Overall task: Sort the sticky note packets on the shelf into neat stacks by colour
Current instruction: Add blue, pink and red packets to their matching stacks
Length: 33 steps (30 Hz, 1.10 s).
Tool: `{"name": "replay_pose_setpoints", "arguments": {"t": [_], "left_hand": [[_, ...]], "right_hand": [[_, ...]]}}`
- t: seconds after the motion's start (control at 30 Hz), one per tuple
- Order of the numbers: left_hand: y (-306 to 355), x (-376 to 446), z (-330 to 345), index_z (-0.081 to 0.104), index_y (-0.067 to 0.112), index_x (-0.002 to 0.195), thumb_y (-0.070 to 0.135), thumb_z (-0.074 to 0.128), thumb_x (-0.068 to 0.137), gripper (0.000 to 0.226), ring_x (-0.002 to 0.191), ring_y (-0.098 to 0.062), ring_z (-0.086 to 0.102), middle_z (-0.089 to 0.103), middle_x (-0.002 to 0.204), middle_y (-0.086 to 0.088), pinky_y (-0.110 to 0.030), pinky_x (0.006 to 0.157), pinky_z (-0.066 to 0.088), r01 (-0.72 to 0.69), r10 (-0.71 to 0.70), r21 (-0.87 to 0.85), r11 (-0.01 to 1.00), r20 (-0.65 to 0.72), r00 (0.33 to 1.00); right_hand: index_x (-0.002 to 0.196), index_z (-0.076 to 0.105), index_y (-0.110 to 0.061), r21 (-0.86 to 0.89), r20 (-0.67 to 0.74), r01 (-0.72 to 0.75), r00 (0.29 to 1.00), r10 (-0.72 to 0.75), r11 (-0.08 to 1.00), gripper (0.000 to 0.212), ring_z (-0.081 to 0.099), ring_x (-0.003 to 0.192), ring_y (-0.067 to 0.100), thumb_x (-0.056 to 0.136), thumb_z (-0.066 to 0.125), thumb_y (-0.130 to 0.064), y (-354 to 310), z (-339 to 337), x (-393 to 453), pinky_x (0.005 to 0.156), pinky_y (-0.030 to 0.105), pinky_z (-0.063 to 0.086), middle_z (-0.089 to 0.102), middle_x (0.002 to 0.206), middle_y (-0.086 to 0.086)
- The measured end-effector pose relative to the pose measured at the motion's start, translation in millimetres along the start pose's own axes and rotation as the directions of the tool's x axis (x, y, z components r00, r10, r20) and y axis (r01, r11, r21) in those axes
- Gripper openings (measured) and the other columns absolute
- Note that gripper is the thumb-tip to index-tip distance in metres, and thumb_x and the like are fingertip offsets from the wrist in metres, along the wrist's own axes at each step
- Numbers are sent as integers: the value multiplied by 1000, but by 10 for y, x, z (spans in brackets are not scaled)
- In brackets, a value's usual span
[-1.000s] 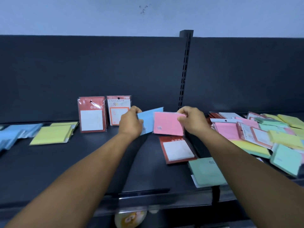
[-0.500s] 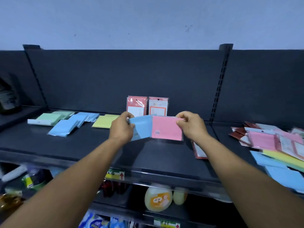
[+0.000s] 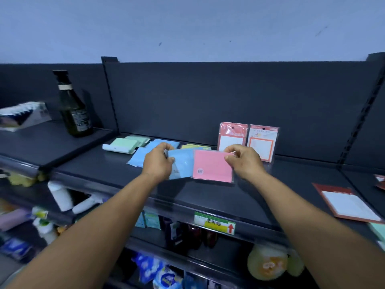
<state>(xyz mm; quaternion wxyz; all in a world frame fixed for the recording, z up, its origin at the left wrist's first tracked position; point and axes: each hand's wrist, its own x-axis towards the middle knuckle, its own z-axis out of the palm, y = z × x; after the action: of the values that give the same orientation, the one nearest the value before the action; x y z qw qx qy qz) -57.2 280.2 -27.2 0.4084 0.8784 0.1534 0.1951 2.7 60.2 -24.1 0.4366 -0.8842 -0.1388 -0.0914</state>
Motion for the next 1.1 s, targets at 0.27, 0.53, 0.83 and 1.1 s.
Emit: {"name": "replay_pose_setpoints", "arguments": {"t": [0.27, 0.53, 0.83, 1.1], "left_hand": [[-653, 484, -593, 51, 15, 106, 8, 52, 93, 14, 56, -15, 44, 50, 70, 0, -22, 46, 38, 23, -22, -29, 999, 31, 999], [-1141, 894, -780, 55, 12, 124, 3, 43, 94, 34, 62, -17, 49, 58, 82, -10, -26, 52, 39, -9, 0, 96, 995, 86, 996], [-1194, 927, -677, 40, 28, 142, 37, 51, 94, 49, 138, -27, 21, 26, 153, -4, -36, 113, 20, -428, 259, 489, 760, 376, 890], [-1005, 928, -569, 43, 16, 140, 45, 50, 94, 56, 134, -24, 32, 49, 140, -4, -33, 109, 25, -416, 300, 311, 854, 358, 884]], "right_hand": [[100, 69, -17, -81, 20, -27, 999, 29, 996, 17, 57, 89, 19, 92, 54, -15, -446, 753, 200, 74, 23, 39, 65, 96, 1], [98, 69, -18, -150, 30, -136, 989, 142, 979, 19, 59, 92, 20, 92, 51, -15, -622, 1246, 230, 74, 22, 38, 68, 104, 2], [98, 66, -18, -152, -46, -239, 971, 235, 959, 23, 62, 76, 24, 94, 45, -12, -695, 1361, 286, 61, 22, 40, 66, 83, 5], [99, 63, -18, -77, -50, -173, 984, 169, 982, 22, 55, 81, 21, 94, 43, -12, -752, 1474, 378, 69, 23, 37, 60, 91, 0]]}}
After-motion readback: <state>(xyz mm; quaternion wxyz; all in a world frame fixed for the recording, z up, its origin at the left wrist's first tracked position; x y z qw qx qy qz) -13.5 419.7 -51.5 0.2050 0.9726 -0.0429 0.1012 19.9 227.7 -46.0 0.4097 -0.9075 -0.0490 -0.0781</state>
